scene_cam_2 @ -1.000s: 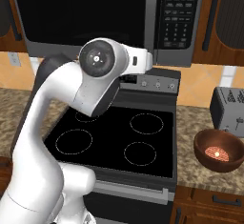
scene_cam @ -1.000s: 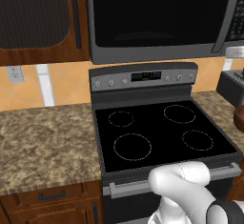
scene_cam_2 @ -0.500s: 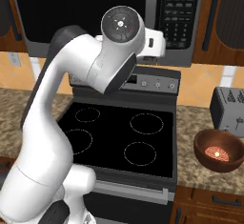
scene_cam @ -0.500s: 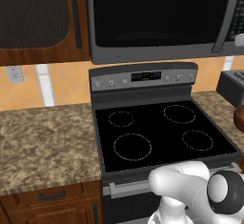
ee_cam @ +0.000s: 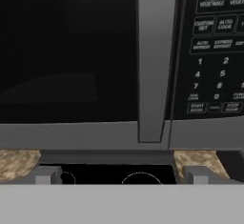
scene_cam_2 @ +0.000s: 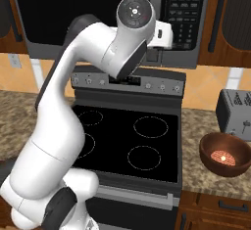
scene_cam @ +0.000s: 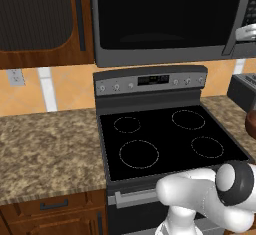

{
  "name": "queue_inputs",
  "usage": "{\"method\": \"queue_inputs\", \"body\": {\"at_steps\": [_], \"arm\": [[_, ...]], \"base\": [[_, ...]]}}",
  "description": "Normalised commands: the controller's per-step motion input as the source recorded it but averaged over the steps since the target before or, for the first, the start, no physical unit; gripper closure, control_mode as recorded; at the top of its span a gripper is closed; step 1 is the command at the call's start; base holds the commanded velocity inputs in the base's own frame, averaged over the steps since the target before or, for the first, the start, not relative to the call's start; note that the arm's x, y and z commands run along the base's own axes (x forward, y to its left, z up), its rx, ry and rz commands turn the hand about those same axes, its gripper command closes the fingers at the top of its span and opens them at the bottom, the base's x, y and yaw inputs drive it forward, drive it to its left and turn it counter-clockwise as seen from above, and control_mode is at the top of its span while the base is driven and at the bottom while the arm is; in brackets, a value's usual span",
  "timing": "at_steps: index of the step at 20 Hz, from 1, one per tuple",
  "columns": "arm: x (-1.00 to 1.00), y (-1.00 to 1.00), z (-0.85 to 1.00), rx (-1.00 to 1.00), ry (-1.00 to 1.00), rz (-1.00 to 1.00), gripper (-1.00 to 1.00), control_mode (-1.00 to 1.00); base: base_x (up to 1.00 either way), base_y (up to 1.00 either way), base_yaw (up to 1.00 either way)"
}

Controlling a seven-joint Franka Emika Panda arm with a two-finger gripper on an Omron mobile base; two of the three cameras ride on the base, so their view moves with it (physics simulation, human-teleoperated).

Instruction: Open the microwave, place the bowl with waffle inside the microwave, then close the microwave door and turn it on.

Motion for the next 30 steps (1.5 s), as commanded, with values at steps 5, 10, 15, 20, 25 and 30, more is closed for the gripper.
{"method": "queue_inputs", "body": {"at_steps": [5,10,15,20,25,30], "arm": [[0.47,-0.20,0.00,0.08,0.02,0.00,-1.00,-1.00],[0.41,-0.27,0.00,0.05,0.00,-0.01,-1.00,-1.00],[0.46,-0.19,0.00,0.00,0.00,-0.05,-1.00,-1.00],[0.32,0.00,0.00,0.05,0.00,0.00,-1.00,-1.00],[0.26,-0.06,0.00,0.04,0.00,0.00,-1.00,-1.00],[0.27,-0.04,-0.04,0.02,0.00,0.00,-1.00,-1.00]], "base": [[0.00,0.00,0.00],[0.00,0.00,0.00],[0.00,0.00,0.00],[0.00,0.00,0.00],[0.00,0.00,0.00],[0.00,0.00,0.00]]}}
